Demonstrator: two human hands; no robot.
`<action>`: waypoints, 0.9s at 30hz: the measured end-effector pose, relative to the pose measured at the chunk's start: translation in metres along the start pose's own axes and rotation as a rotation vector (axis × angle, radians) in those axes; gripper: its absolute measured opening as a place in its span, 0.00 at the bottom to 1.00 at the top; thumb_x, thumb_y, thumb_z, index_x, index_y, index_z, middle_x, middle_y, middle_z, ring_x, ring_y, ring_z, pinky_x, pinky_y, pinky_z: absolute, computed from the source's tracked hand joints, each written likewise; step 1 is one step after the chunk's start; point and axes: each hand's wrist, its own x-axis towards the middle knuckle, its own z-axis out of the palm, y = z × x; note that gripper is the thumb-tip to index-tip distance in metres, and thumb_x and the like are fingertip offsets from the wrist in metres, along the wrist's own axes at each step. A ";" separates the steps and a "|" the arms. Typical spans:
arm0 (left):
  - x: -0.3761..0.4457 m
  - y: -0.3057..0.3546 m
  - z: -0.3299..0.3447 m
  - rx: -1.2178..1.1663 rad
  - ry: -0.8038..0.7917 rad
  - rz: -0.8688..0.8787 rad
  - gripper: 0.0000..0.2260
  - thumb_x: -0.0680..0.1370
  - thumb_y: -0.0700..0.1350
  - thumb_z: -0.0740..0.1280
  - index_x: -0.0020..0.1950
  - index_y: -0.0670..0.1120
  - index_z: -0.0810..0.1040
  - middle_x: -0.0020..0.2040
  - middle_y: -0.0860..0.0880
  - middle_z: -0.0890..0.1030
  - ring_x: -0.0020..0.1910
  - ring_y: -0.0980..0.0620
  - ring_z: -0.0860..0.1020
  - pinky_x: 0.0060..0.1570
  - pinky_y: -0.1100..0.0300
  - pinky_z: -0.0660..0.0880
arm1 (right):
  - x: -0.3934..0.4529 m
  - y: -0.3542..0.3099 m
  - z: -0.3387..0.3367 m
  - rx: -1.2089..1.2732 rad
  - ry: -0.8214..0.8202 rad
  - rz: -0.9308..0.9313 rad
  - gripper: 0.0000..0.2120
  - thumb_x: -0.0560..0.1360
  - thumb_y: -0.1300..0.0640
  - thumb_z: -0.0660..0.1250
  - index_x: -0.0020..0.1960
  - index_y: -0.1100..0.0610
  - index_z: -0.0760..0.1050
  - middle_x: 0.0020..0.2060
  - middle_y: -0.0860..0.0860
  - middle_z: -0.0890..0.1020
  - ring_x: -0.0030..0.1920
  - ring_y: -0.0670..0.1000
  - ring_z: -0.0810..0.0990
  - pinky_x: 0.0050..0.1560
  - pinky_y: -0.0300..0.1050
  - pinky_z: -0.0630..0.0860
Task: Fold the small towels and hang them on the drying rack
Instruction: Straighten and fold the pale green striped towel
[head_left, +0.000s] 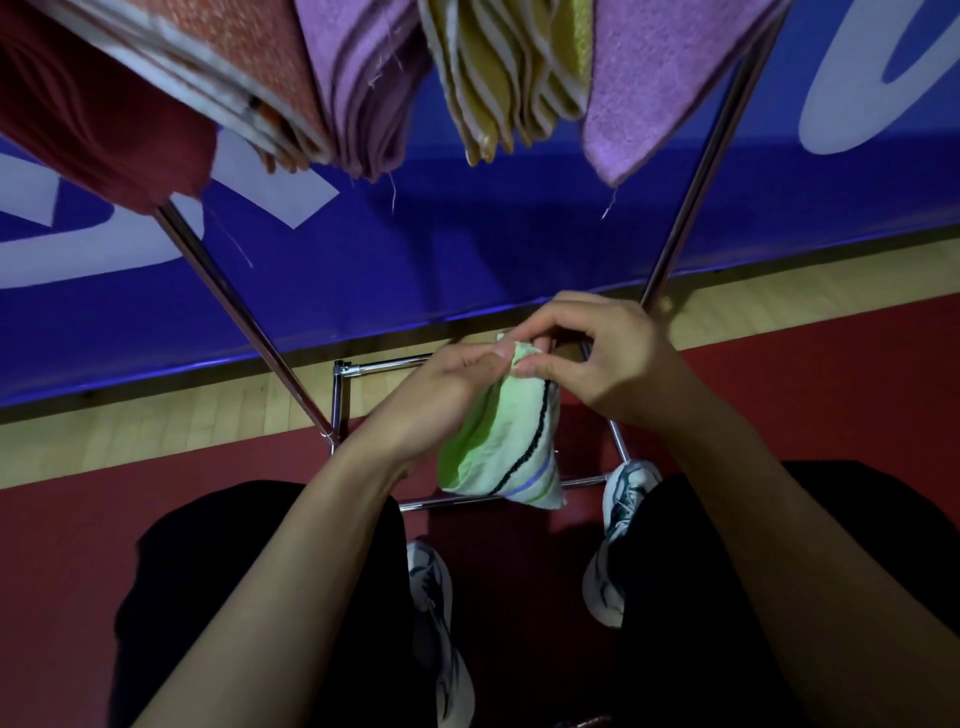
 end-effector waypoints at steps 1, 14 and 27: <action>0.000 -0.001 0.000 -0.001 0.001 -0.004 0.16 0.84 0.47 0.61 0.63 0.41 0.83 0.63 0.39 0.84 0.68 0.39 0.79 0.75 0.40 0.68 | 0.000 0.001 0.001 -0.008 0.006 -0.007 0.10 0.71 0.57 0.80 0.50 0.56 0.85 0.41 0.49 0.81 0.42 0.46 0.80 0.46 0.31 0.72; 0.002 0.009 -0.009 0.641 0.016 0.334 0.12 0.87 0.41 0.60 0.50 0.53 0.79 0.40 0.65 0.79 0.41 0.69 0.74 0.44 0.68 0.70 | -0.005 0.005 0.004 0.158 -0.001 0.079 0.08 0.73 0.59 0.78 0.50 0.56 0.82 0.52 0.47 0.86 0.54 0.45 0.84 0.61 0.49 0.79; -0.007 0.013 -0.006 0.689 0.060 0.417 0.10 0.87 0.43 0.61 0.54 0.51 0.81 0.43 0.64 0.83 0.42 0.70 0.75 0.44 0.68 0.70 | -0.002 0.001 0.003 0.279 0.014 0.174 0.09 0.73 0.59 0.78 0.53 0.55 0.82 0.46 0.48 0.86 0.48 0.45 0.85 0.52 0.42 0.81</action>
